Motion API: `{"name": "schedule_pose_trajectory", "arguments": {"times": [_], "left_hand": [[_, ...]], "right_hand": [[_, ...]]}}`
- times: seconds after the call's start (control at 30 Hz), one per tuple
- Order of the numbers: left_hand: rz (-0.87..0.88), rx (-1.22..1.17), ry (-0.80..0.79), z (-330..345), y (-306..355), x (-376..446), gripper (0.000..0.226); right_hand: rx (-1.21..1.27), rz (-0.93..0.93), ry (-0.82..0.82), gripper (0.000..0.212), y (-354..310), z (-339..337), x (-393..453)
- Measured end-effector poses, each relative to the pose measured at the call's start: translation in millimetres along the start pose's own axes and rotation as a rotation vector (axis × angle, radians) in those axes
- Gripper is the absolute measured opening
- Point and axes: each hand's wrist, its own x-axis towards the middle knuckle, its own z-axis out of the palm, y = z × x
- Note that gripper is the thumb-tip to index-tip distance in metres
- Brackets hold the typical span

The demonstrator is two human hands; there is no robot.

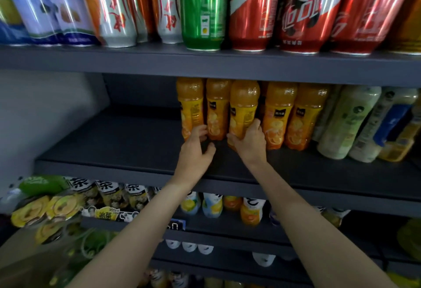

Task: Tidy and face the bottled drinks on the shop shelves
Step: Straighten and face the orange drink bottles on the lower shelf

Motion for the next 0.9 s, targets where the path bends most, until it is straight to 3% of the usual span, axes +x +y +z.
{"name": "schedule_pose_trajectory", "arguments": {"times": [0.13, 0.27, 0.4, 0.53, 0.63, 0.7, 0.77, 0.9], "left_hand": [[0.051, -0.025, -0.346, -28.9, 0.3, -0.6, 0.056], [-0.095, -0.173, -0.568, -61.0, -9.7, -14.3, 0.055], [-0.136, -0.355, -0.501, -96.5, -11.6, -28.5, 0.046], [0.028, -0.034, -0.31, -117.7, -18.6, -39.5, 0.066], [0.213, 0.095, -0.269, -126.3, -22.2, -46.1, 0.076], [0.237, 0.057, -0.288, -129.9, -19.8, -47.0, 0.074], [0.081, -0.104, -0.372, -133.6, -17.1, -44.5, 0.069], [-0.386, -0.647, -0.685, -142.9, -16.8, -41.1, 0.056]], "right_hand": [[0.122, -0.068, -0.131, 0.078, -19.9, -11.0, -28.8], [0.495, 0.053, -0.281, 0.085, -54.5, -10.3, -62.3], [0.797, 0.162, -0.352, 0.067, -82.9, -4.7, -86.3], [0.934, 0.338, -0.209, 0.041, -108.3, -3.6, -98.6], [1.009, 0.497, -0.103, 0.041, -112.0, -2.6, -109.1], [1.034, 0.533, -0.057, 0.047, -110.4, -6.2, -114.1], [1.02, 0.505, -0.05, 0.051, -109.1, -12.5, -117.0], [0.983, 0.385, -0.086, 0.051, -106.4, -25.3, -117.9]]}}
